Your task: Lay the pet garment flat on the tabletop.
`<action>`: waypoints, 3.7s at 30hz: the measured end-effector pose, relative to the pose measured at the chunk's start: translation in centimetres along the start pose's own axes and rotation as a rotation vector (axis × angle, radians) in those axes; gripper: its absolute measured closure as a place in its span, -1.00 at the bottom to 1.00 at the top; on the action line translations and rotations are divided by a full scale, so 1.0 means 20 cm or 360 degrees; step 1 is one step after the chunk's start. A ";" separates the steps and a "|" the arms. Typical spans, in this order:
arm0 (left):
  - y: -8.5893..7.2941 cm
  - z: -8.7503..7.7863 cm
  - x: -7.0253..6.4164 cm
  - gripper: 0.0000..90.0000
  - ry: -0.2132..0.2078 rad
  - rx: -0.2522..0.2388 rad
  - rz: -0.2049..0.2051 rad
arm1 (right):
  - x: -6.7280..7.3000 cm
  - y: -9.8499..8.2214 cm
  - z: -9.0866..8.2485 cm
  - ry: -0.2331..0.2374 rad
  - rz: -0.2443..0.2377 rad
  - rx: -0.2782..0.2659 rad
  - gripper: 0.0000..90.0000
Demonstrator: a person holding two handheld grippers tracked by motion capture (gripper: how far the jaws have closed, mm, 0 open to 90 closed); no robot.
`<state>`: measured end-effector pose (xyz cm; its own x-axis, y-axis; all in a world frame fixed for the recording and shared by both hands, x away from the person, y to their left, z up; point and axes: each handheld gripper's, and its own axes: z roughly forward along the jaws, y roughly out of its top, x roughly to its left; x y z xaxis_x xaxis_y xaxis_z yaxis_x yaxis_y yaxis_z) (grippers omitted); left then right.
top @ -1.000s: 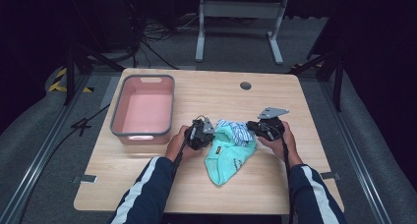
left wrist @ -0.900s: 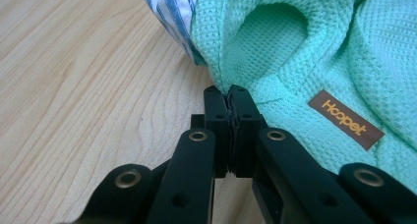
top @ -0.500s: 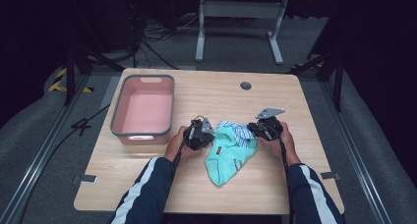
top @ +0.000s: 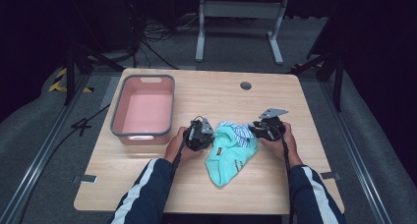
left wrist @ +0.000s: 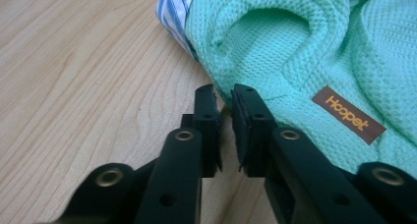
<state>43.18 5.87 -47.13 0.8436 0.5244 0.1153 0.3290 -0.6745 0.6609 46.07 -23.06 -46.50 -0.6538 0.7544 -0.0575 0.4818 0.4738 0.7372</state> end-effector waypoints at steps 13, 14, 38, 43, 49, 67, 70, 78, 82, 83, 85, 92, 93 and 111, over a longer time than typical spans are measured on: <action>0.03 -0.07 -0.09 0.59 -0.0091 -0.0061 0.0091 | 0.10 -0.05 -0.22 0.0136 -0.0141 -0.0085 0.46; 0.03 -0.07 -0.10 0.61 -0.0099 -0.0061 0.0102 | 0.11 -0.06 -0.22 0.0150 -0.0152 -0.0078 0.47; -0.11 -0.11 -0.22 0.71 -0.0136 -0.0041 0.0161 | 0.10 -0.21 -0.19 0.0042 -0.0107 0.0116 0.44; -0.14 -0.14 -0.23 0.68 -0.0128 -0.0029 0.0144 | 0.06 -0.25 -0.21 -0.0013 -0.0049 0.0089 0.47; -0.11 -0.16 -0.22 0.25 -0.0066 -0.0110 0.0076 | 0.09 -0.22 -0.26 0.0030 -0.0086 -0.0022 0.45; -0.02 -0.04 -0.15 0.95 -0.0154 -0.0067 0.0040 | 0.25 -0.21 -0.16 0.0067 -0.0204 0.0020 0.67; -0.03 -0.05 -0.14 0.97 -0.0134 -0.0052 0.0054 | 0.24 -0.21 -0.16 0.0074 -0.0193 0.0025 0.71; -0.07 -0.14 -0.09 0.97 -0.0121 -0.0059 0.0040 | 0.24 -0.21 -0.16 0.0057 -0.0212 0.0040 0.79; -0.09 -0.15 -0.09 0.97 -0.0131 -0.0018 0.0052 | 0.23 -0.21 -0.16 0.0061 -0.0193 0.0050 0.81; -0.11 -0.15 -0.09 0.97 -0.0150 -0.0011 0.0035 | 0.23 -0.21 -0.16 0.0058 -0.0194 0.0054 0.82; -0.11 -0.15 -0.09 0.97 -0.0159 -0.0023 0.0025 | 0.24 -0.20 -0.16 0.0059 -0.0196 0.0056 0.83; -0.08 -0.14 -0.06 0.66 -0.0123 -0.0132 -0.0067 | 0.23 -0.18 -0.17 0.0068 -0.0194 0.0068 0.74; -0.07 -0.13 -0.05 0.64 -0.0102 -0.0143 -0.0086 | 0.23 -0.18 -0.18 0.0077 -0.0176 0.0037 0.73; -0.01 0.03 0.05 0.93 0.0032 -0.0035 -0.0160 | 0.20 -0.15 -0.09 0.0014 -0.0108 0.0024 0.67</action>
<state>44.23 6.37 -47.57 0.7979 0.5995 0.0622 0.4022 -0.6065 0.6859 40.92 -22.42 -47.71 -0.6905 0.7163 -0.1010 0.4448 0.5306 0.7215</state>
